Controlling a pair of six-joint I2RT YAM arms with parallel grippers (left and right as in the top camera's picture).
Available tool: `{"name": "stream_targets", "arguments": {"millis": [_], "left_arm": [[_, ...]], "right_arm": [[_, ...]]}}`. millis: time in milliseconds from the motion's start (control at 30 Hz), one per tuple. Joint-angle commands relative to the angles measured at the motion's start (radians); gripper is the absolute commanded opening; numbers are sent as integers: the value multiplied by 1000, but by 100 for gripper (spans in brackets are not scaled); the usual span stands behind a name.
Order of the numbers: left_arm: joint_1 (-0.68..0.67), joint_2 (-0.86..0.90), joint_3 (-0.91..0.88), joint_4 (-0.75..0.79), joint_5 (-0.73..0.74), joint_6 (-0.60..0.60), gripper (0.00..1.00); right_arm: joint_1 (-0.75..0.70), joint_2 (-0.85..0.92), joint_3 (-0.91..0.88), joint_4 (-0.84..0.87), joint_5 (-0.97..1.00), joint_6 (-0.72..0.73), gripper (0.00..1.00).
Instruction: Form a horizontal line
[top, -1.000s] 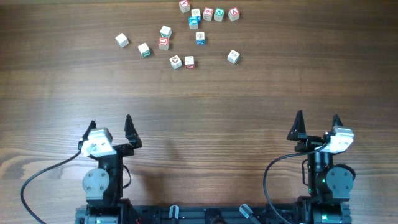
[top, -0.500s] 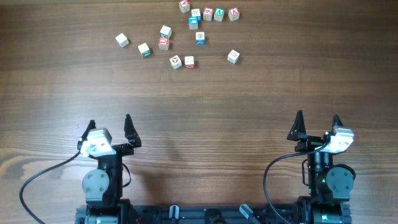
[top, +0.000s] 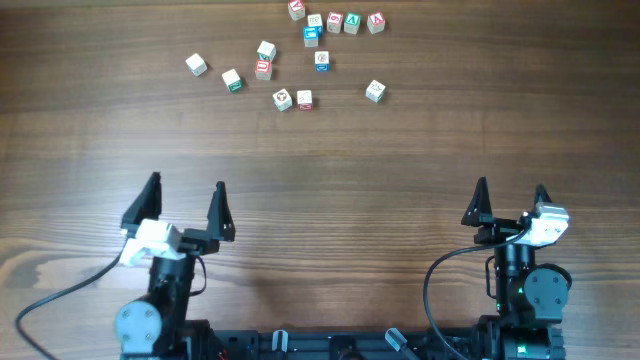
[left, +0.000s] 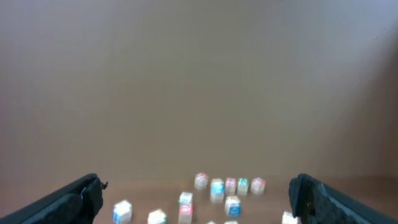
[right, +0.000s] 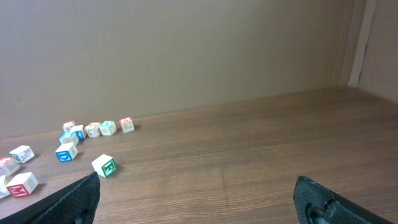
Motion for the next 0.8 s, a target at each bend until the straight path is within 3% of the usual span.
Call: {"name": "stream_targets", "arguments": {"millis": [0,367,433,467,567,767], "left_arm": [[-5,126,194,-29,43,23,100],[-5,819,836,-153,105,21,100],[-7,943,975,-243,105,18,100],[-16,1070,1131,-374,105,18,100],[-27,1265,1376,-584,104,19,100],[-33,1591,1727,-815,104,18,100]], "right_arm": [[-5,-13,-1,4,10,-19,100],[-5,-13,-1,4,10,-19,100],[-5,-13,-1,4,10,-19,100],[-5,-13,-1,4,10,-19,100],[-5,-13,-1,4,10,-19,100],[-5,-13,-1,4,10,-19,100]]}}
